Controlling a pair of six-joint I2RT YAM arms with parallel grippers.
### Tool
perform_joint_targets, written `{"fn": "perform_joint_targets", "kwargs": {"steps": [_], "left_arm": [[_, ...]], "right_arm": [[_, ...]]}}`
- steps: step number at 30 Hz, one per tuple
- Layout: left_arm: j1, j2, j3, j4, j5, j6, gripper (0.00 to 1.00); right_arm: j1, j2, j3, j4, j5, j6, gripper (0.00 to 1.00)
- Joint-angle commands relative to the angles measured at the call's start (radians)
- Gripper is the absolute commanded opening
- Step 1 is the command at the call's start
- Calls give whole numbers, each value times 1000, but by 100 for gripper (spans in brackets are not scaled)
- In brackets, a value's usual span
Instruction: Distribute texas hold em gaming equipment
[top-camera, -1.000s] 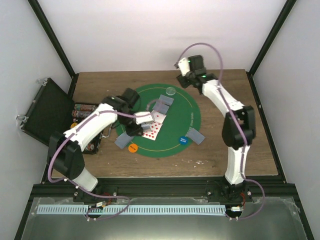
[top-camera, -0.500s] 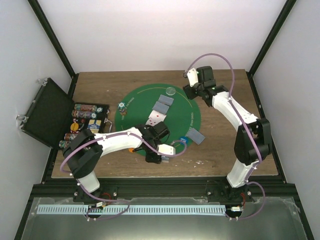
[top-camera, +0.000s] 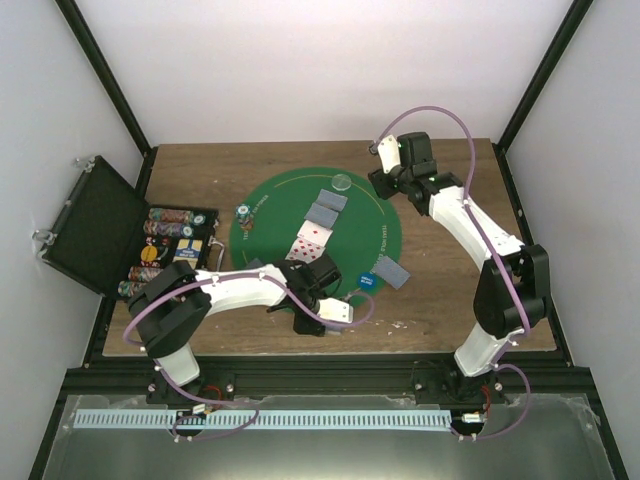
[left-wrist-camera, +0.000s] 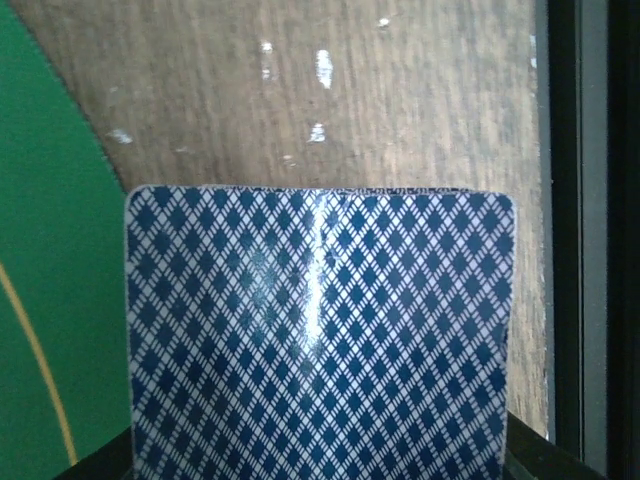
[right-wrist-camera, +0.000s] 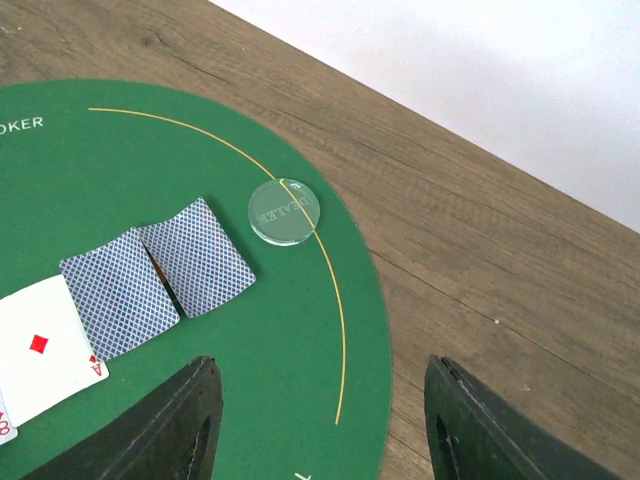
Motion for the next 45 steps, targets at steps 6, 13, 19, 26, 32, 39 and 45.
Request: {"fn": "perform_joint_targets", "kwargs": {"steps": [6,13,19,26,32,39,45], "left_arm": [[-17,33,-43,29,32,49,65],[-17,27,-29,9,7,63,85],[-19,-56,72,-177,37,90,100],[-16,-119,282,-455,38,64,100],[284,-154,528,-403,13,-125,100],[874,-152,627,-130,89,-420,100],[1101,-260,314,295,-136,-598,100]], "right_arm": [[-1,-20,3,4,-16,10,58],[0,-32,5,6,-14,9,59],[-7,-48,15,-1,-19,23,60],[-136,-131,-31,47,-100,125,61],[-341,-327,-264,297,-243,263,69],[-467,-591,-723,802,-246,329,100],[-479,-645,-930,996,-202,345,100]]}}
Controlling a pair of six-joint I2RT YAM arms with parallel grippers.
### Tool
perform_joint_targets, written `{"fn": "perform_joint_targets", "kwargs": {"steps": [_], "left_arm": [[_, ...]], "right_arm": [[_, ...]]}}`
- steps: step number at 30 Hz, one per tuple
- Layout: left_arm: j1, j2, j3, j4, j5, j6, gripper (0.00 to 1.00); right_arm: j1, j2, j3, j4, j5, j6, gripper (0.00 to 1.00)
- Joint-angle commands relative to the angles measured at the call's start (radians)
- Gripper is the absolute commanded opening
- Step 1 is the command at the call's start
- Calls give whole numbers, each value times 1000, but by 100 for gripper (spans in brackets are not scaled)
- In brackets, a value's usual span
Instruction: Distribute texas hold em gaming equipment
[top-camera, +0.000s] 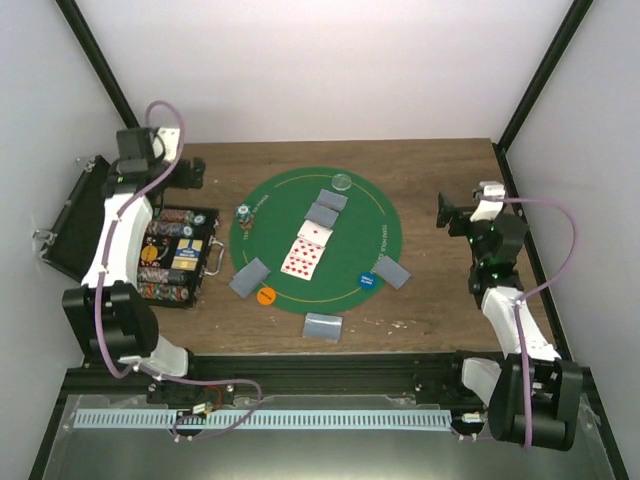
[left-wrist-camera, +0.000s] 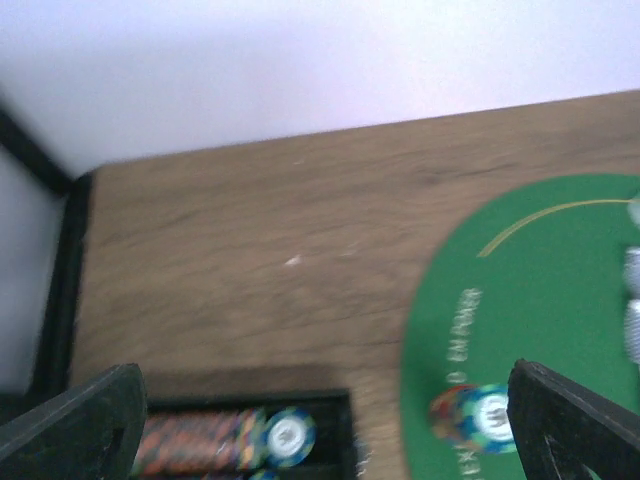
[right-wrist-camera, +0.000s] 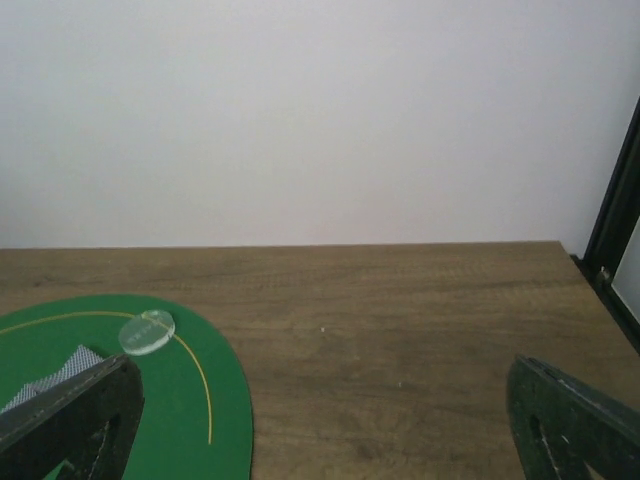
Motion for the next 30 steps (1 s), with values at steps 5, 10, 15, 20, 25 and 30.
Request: {"fn": "perform_joint_targets", "kwargs": {"steps": [5,10,15,20,25,30], "left_arm": [[40,-255,-790,1050,-274,-216,100],[34,-232,-1016,1279,-257,-238,100],[11,-246,-1114,1463,-267,-258,100],[-75,-252,-1151,1503,-335,-228,100],[-75,-219,-1192,1503,-333,-224,100],[-88,-110,-1188,1609,-273,-211,100]], "right_arm": [[-14,15,-258,436,26,44,100],[-16,64,-353,531,73,54,100],[-16,181,-438,751,36,45,100],[-16,313,-434,916,18,39,100],[-15,394,-426,971,-34,17,100],[-13,487,-431,1092,-99,-7,100]]}}
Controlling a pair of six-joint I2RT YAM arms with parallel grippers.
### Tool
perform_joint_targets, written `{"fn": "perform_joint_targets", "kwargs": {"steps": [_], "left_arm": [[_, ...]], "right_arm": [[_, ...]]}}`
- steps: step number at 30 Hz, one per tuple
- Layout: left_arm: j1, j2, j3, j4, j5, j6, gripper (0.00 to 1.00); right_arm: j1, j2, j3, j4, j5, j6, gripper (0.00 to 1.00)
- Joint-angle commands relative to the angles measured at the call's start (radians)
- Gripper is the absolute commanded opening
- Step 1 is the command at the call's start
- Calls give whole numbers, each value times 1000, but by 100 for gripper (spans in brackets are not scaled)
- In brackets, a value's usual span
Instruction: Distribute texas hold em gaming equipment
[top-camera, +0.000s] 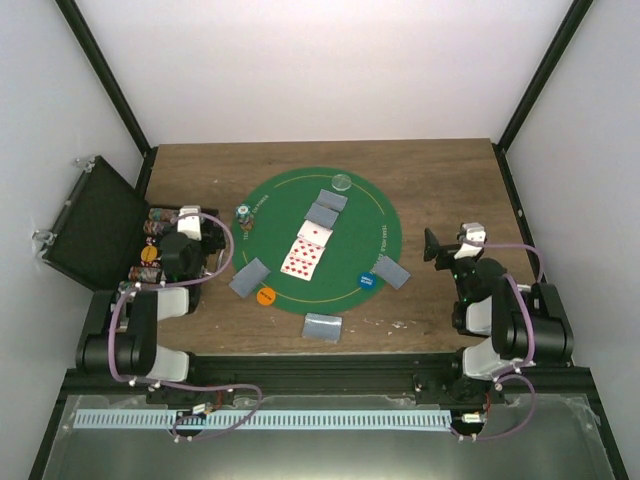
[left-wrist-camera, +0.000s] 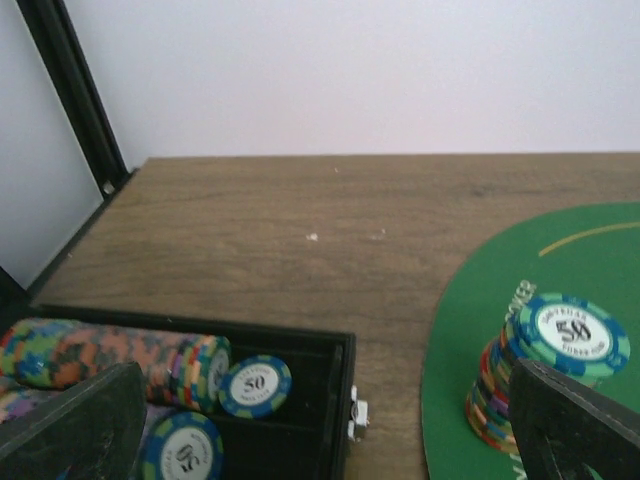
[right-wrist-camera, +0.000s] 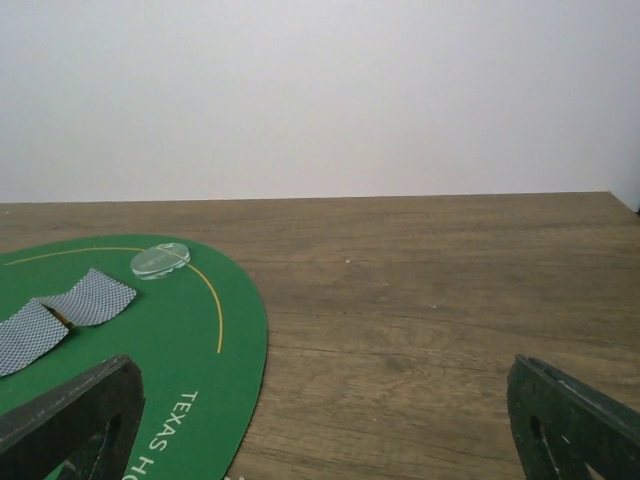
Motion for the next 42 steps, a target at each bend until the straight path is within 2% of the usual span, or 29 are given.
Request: {"fn": "perform_joint_targets", "kwargs": {"steps": [1,2,3,5,7,9,11,42], "left_arm": [[-17,99,2,138,47,24,100],[-18,139,-15,200,57,28,100],[-17,176,-40,311,61,30,100],[-19,152,-63,291,70,38,100],[-19,179,-63,341,59,33,100],[-17,159,-34,244,57,23,100],[-12,174,-36,280,60,19,100],[-7,170,-33,269,63,14,100]], "right_arm": [[-3,64,31,108,-65,-47,100],[8,41,53,24,-46,-58,100],[16,51,62,28,-38,-60,100],[28,59,82,0,-13,-67,100],[47,62,98,-33,27,-77,100],[52,50,105,-56,33,-79,100],[55,60,102,-36,37,-80,100],[63,57,113,-65,53,-82,100]]}}
